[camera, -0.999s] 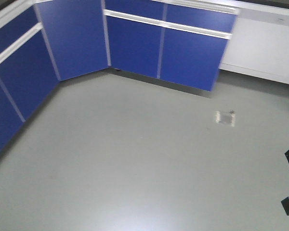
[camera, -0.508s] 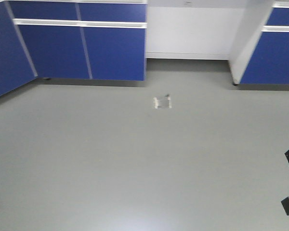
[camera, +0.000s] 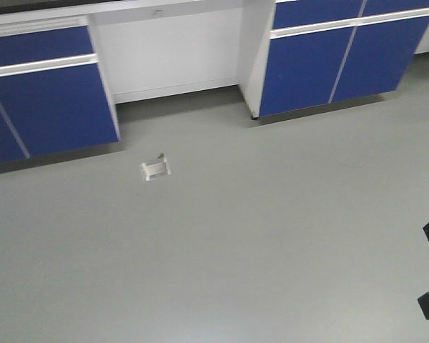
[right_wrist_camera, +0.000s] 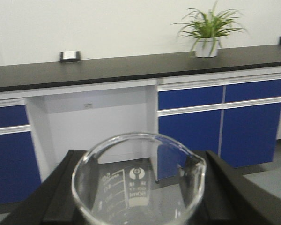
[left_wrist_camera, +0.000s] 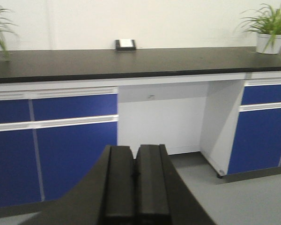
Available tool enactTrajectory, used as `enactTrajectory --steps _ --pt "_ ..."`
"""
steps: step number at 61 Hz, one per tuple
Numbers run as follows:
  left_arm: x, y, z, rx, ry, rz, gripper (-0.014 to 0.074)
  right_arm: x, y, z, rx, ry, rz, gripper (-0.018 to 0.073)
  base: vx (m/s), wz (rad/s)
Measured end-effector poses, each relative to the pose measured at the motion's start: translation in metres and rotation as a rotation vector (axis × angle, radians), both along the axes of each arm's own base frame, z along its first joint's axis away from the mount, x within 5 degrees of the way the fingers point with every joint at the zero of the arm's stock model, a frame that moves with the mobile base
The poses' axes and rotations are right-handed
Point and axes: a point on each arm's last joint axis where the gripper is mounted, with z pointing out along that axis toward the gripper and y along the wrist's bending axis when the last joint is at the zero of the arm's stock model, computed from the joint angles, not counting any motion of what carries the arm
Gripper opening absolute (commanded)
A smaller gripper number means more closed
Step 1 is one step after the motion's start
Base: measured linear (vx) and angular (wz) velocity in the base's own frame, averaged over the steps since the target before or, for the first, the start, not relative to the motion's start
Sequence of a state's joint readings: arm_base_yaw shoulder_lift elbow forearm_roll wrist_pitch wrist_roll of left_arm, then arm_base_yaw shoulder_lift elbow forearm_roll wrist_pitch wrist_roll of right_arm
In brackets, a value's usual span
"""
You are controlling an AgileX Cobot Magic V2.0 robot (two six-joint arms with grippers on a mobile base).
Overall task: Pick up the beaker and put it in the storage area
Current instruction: 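Hold the beaker in the right gripper while driving to the other bench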
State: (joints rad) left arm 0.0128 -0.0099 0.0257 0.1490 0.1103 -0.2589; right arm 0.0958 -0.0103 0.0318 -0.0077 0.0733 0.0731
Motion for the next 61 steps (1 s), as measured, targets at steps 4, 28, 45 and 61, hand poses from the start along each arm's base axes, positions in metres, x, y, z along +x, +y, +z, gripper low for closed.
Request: enactTrajectory --steps 4,28,45,61 --pt "0.0 0.0 0.0 0.0 0.0 0.0 -0.0008 -0.0001 0.0 0.0 0.0 -0.001 0.0 -0.0003 0.28 -0.38" --pt "0.0 0.0 0.0 0.0 0.0 0.0 -0.0008 -0.0001 0.0 0.0 0.0 0.0 0.0 -0.0003 0.39 -0.12" --pt "0.0 0.0 0.0 0.0 0.0 0.0 -0.0008 -0.0001 0.0 0.0 0.0 0.0 0.0 -0.0003 0.48 0.03" --pt "0.0 0.0 0.0 0.0 0.0 0.0 -0.0008 -0.0001 0.0 0.0 0.0 0.0 0.0 -0.0003 0.5 -0.01"
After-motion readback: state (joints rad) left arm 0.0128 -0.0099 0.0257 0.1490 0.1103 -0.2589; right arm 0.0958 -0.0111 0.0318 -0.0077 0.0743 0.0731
